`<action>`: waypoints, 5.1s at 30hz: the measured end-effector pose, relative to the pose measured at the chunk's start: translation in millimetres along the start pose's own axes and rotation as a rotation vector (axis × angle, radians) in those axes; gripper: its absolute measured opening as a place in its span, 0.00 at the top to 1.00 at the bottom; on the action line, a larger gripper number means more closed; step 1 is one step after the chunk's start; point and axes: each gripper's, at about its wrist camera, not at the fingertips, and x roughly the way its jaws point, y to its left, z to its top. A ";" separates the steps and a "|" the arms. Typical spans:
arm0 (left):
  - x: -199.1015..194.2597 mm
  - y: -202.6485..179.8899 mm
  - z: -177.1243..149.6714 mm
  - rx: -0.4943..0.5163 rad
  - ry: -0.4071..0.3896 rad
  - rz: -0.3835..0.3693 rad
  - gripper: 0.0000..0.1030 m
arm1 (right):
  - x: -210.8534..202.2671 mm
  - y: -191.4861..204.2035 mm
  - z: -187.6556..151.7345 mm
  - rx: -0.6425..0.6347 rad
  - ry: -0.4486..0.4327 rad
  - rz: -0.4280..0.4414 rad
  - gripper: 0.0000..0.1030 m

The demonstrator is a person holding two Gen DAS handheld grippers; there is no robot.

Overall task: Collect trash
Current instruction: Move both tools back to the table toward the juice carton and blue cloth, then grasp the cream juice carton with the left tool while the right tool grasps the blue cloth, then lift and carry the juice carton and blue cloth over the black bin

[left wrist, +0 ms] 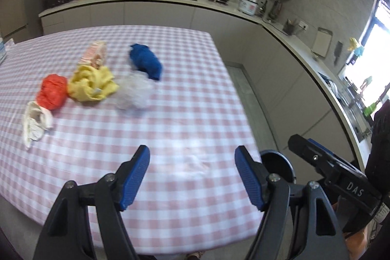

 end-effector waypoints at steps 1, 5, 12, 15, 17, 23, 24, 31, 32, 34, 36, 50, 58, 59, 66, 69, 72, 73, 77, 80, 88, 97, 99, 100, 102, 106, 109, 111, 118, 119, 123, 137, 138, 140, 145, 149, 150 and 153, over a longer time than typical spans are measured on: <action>-1.6 7.7 0.9 -0.005 -0.007 0.010 0.29 | 3.5 7.1 1.8 -0.007 0.000 0.001 0.20; -1.1 41.8 9.8 -0.018 -0.035 0.062 0.29 | 22.8 44.0 5.2 -0.048 0.000 -0.020 0.19; 4.2 85.4 24.7 -0.032 -0.055 0.125 0.29 | 57.5 90.6 18.1 -0.115 -0.002 -0.059 0.19; 9.3 99.4 35.0 -0.022 -0.059 0.144 0.29 | 73.3 107.2 28.8 -0.126 0.004 -0.051 0.18; 13.9 107.1 42.5 -0.018 -0.059 0.151 0.29 | 83.4 117.1 35.1 -0.135 0.000 -0.047 0.18; 28.0 126.1 62.4 -0.008 -0.054 0.160 0.29 | 113.4 139.8 51.8 -0.142 -0.003 -0.035 0.18; 30.2 129.2 66.0 -0.004 -0.053 0.165 0.29 | 118.3 142.8 54.2 -0.140 -0.001 -0.035 0.18; 44.7 146.0 86.5 0.008 -0.044 0.173 0.28 | 148.0 158.5 70.0 -0.149 0.016 -0.054 0.18; 46.5 148.5 88.7 0.007 -0.043 0.173 0.28 | 151.0 159.0 71.9 -0.151 0.019 -0.056 0.18; 52.8 155.1 95.4 0.007 -0.037 0.180 0.28 | 159.7 160.7 76.8 -0.160 0.022 -0.067 0.18; 58.6 159.8 100.8 0.007 -0.031 0.186 0.28 | 169.7 160.1 81.5 -0.158 0.031 -0.069 0.18; 124.3 187.5 142.0 0.016 0.041 0.189 0.28 | 255.9 162.6 119.8 -0.201 0.094 -0.109 0.18; 157.8 198.3 154.5 0.019 0.074 0.198 0.28 | 306.5 159.7 132.4 -0.216 0.158 -0.115 0.18; 160.1 198.1 154.3 0.019 0.078 0.196 0.28 | 311.5 159.9 133.6 -0.221 0.164 -0.117 0.18; 175.6 195.0 157.7 0.024 0.105 0.180 0.28 | 334.6 158.5 137.5 -0.249 0.191 -0.125 0.18; 180.5 194.5 160.5 0.027 0.105 0.184 0.28 | 339.8 158.7 137.1 -0.256 0.204 -0.121 0.18; 185.2 197.6 161.8 0.013 0.117 0.172 0.28 | 341.1 157.8 136.9 -0.241 0.209 -0.093 0.18; 187.1 200.0 162.9 0.012 0.116 0.172 0.30 | 341.4 157.7 137.7 -0.242 0.203 -0.090 0.18; 192.0 200.6 161.5 0.015 0.128 0.166 0.57 | 346.1 159.2 133.9 -0.252 0.214 -0.077 0.29; 192.2 199.7 161.1 0.022 0.119 0.171 0.65 | 348.0 160.9 129.7 -0.261 0.220 -0.070 0.43; 185.8 198.9 159.1 0.018 0.081 0.172 0.66 | 347.0 169.9 121.2 -0.289 0.201 -0.075 0.60; 146.7 194.0 159.5 0.041 -0.006 0.181 0.67 | 308.5 161.9 133.3 -0.261 0.117 -0.072 0.61; 136.6 191.0 157.2 0.047 -0.021 0.182 0.67 | 296.4 161.5 135.3 -0.255 0.101 -0.064 0.61; 131.2 189.1 155.5 0.050 -0.027 0.180 0.67 | 291.1 161.1 135.7 -0.253 0.095 -0.061 0.61; 121.2 186.9 151.5 0.052 -0.038 0.174 0.67 | 279.0 160.3 135.4 -0.248 0.086 -0.052 0.61; 101.8 176.7 140.2 0.056 -0.055 0.160 0.67 | 251.4 158.2 129.5 -0.243 0.067 -0.035 0.61; 90.9 165.0 130.7 0.061 -0.060 0.148 0.67 | 230.9 153.5 121.5 -0.233 0.059 -0.018 0.61; 84.1 157.6 124.9 0.065 -0.065 0.143 0.67 | 216.8 149.7 114.0 -0.221 0.056 -0.006 0.61; 60.4 132.8 94.9 0.072 -0.072 0.130 0.67 | 171.6 133.2 82.8 -0.204 0.052 0.002 0.61; 56.7 130.2 89.9 0.073 -0.072 0.127 0.67 | 164.9 129.9 77.4 -0.201 0.052 0.001 0.61; 43.3 116.9 72.2 0.076 -0.078 0.118 0.67 | 139.2 114.9 58.2 -0.189 0.050 0.001 0.61; 20.9 61.7 31.2 0.106 -0.072 0.055 0.67 | 59.4 55.3 15.6 -0.142 0.019 -0.028 0.61; 21.3 56.1 28.1 0.111 -0.067 0.046 0.67 | 54.3 49.9 13.8 -0.136 0.017 -0.035 0.61; 22.4 45.1 21.7 0.119 -0.060 0.031 0.67 | 45.1 36.8 9.5 -0.116 0.015 -0.044 0.61; 27.8 11.3 10.1 0.154 -0.037 -0.015 0.67 | 21.2 2.9 -1.1 -0.067 -0.002 -0.085 0.61; 35.1 -19.8 0.4 0.187 -0.011 -0.054 0.67 | 4.0 -28.5 -9.8 -0.016 -0.009 -0.121 0.61; 36.7 -27.6 -1.5 0.196 -0.005 -0.062 0.67 | 0.3 -36.4 -12.3 -0.004 -0.009 -0.131 0.61; 43.4 -49.9 -7.1 0.224 0.017 -0.092 0.67 | -8.7 -59.8 -20.0 0.027 -0.006 -0.161 0.61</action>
